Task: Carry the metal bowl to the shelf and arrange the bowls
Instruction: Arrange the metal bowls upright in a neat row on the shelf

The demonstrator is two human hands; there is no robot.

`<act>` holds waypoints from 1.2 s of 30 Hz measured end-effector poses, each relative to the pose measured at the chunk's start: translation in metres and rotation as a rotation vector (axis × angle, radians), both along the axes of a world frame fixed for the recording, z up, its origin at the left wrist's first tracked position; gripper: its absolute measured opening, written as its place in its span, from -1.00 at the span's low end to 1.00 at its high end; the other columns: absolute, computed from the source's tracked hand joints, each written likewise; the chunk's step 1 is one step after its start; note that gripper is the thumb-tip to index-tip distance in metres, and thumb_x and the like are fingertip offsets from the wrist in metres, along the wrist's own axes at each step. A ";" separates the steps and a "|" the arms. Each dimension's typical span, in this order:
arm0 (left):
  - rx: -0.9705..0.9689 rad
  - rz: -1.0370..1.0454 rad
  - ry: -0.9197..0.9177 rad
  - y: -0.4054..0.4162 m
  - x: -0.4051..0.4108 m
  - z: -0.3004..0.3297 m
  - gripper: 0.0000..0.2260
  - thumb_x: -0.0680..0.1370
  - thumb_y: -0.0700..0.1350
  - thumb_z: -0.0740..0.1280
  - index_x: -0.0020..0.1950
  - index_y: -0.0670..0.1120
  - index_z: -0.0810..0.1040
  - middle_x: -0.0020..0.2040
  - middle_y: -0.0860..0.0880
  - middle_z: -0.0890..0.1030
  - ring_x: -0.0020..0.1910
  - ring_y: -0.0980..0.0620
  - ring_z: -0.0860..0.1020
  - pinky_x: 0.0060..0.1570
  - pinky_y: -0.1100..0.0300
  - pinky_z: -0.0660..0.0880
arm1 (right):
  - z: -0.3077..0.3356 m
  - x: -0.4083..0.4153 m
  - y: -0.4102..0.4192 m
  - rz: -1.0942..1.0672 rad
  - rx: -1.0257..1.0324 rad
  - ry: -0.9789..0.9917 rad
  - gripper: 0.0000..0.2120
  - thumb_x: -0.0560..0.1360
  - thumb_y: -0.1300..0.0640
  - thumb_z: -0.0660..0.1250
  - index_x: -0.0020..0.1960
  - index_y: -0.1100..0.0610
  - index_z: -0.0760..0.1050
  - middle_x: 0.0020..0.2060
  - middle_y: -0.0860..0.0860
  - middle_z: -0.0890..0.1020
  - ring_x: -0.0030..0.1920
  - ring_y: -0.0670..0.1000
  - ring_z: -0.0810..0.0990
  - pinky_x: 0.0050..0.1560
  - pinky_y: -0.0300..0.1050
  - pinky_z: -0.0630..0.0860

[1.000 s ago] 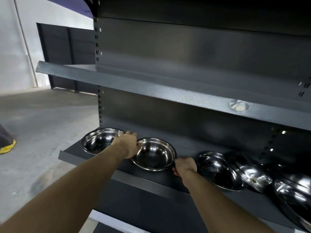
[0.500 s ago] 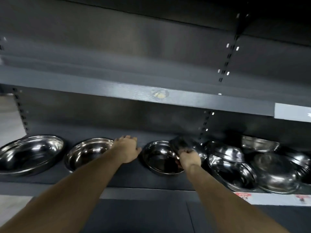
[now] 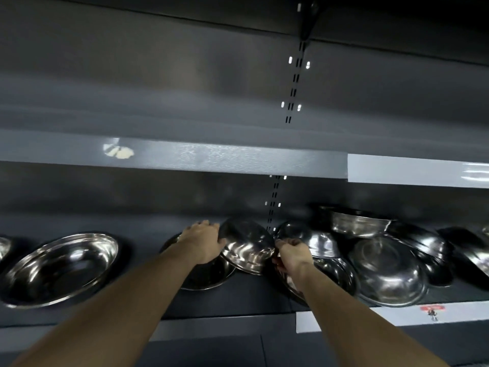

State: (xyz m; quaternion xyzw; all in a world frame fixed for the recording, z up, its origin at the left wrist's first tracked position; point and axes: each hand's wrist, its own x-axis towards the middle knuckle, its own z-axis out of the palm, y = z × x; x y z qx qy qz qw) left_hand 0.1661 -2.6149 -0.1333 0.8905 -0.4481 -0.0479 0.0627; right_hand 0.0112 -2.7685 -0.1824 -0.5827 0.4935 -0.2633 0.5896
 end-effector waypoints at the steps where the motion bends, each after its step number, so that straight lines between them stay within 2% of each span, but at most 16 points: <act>1: 0.000 0.002 0.005 -0.006 -0.002 -0.001 -0.54 0.62 0.15 0.16 0.44 -0.06 0.39 0.38 -0.13 0.45 0.38 -0.13 0.41 0.38 -0.01 0.35 | 0.000 0.000 -0.004 0.026 0.002 -0.004 -0.74 0.56 0.11 0.35 0.21 0.17 0.53 -0.26 0.02 0.64 -0.37 0.00 0.61 -0.38 -0.19 0.52; 3: -0.008 0.006 0.006 -0.016 -0.006 -0.004 -0.51 0.62 0.15 0.16 0.48 -0.06 0.34 0.39 -0.14 0.43 0.38 -0.14 0.40 0.40 -0.03 0.34 | -0.001 0.001 -0.013 0.084 0.000 -0.006 -0.70 0.57 0.09 0.35 0.28 0.14 0.48 -0.19 0.01 0.65 -0.38 -0.02 0.60 -0.41 -0.20 0.51; 5: -0.017 0.010 0.014 -0.024 -0.007 -0.007 -0.46 0.61 0.16 0.16 0.53 -0.06 0.27 0.42 -0.15 0.41 0.40 -0.15 0.39 0.41 -0.04 0.32 | -0.001 0.005 -0.020 0.117 -0.012 0.009 -0.71 0.58 0.09 0.35 0.27 0.13 0.49 -0.22 0.01 0.65 -0.41 -0.04 0.58 -0.44 -0.21 0.51; 9: -0.022 0.025 0.052 -0.036 -0.003 -0.013 -0.41 0.61 0.19 0.14 0.57 -0.05 0.19 0.47 -0.15 0.35 0.44 -0.16 0.34 0.44 -0.04 0.29 | -0.004 0.014 -0.026 0.175 -0.037 0.066 -0.83 0.57 0.07 0.36 0.11 0.13 0.54 -0.36 0.02 0.64 -0.49 -0.07 0.56 -0.48 -0.23 0.52; 12: -0.017 0.052 0.088 -0.042 -0.001 -0.020 -0.39 0.62 0.23 0.11 0.57 -0.07 0.18 0.46 -0.18 0.37 0.44 -0.18 0.34 0.43 -0.07 0.30 | -0.006 0.020 -0.028 0.220 -0.077 0.104 -0.82 0.55 0.02 0.39 0.04 0.13 0.57 -0.41 0.01 0.63 -0.56 -0.10 0.53 -0.53 -0.26 0.50; 18: -0.015 0.086 0.157 -0.043 0.004 -0.029 -0.32 0.61 0.27 0.07 0.62 -0.08 0.04 0.50 -0.22 0.33 0.48 -0.22 0.30 0.46 -0.10 0.25 | -0.012 0.028 -0.022 0.250 -0.193 0.151 -0.77 0.56 0.00 0.34 0.14 0.09 0.57 -0.18 0.11 0.74 -0.45 -0.01 0.59 -0.41 -0.16 0.57; 22: -0.068 0.100 0.206 -0.041 0.005 -0.030 -0.32 0.62 0.22 0.08 0.63 -0.10 -0.01 0.52 -0.19 0.32 0.48 -0.19 0.32 0.44 -0.06 0.29 | -0.016 0.032 -0.016 0.254 -0.250 0.164 -0.71 0.55 -0.06 0.33 0.23 -0.02 0.55 -0.21 0.02 0.74 -0.46 -0.04 0.60 -0.40 -0.18 0.54; 27: -0.145 0.134 0.274 -0.023 0.010 -0.028 -0.33 0.64 0.19 0.09 0.63 -0.10 -0.04 0.57 -0.16 0.23 0.52 -0.16 0.27 0.47 -0.04 0.26 | -0.013 0.042 -0.002 0.273 -0.160 0.103 -0.53 0.51 -0.03 0.39 0.40 -0.04 0.43 -0.26 -0.02 0.70 -0.49 -0.09 0.55 -0.49 -0.24 0.49; 31: -0.185 0.154 0.281 -0.004 0.014 -0.024 -0.36 0.65 0.17 0.07 0.64 -0.09 -0.04 0.57 -0.17 0.22 0.50 -0.16 0.30 0.47 -0.01 0.26 | -0.012 0.049 0.015 0.241 -0.018 -0.020 -0.50 0.52 0.04 0.42 0.41 0.05 0.40 -0.26 -0.01 0.66 -0.46 -0.09 0.53 -0.46 -0.24 0.51; 36: -0.217 0.183 0.300 0.012 0.013 -0.022 -0.40 0.66 0.12 0.07 0.63 -0.08 -0.02 0.55 -0.17 0.23 0.47 -0.16 0.32 0.43 -0.05 0.31 | -0.010 0.061 0.036 0.173 0.144 -0.035 -0.67 0.52 0.04 0.41 0.16 0.26 0.53 -0.28 0.08 0.64 -0.51 -0.07 0.53 -0.53 -0.26 0.46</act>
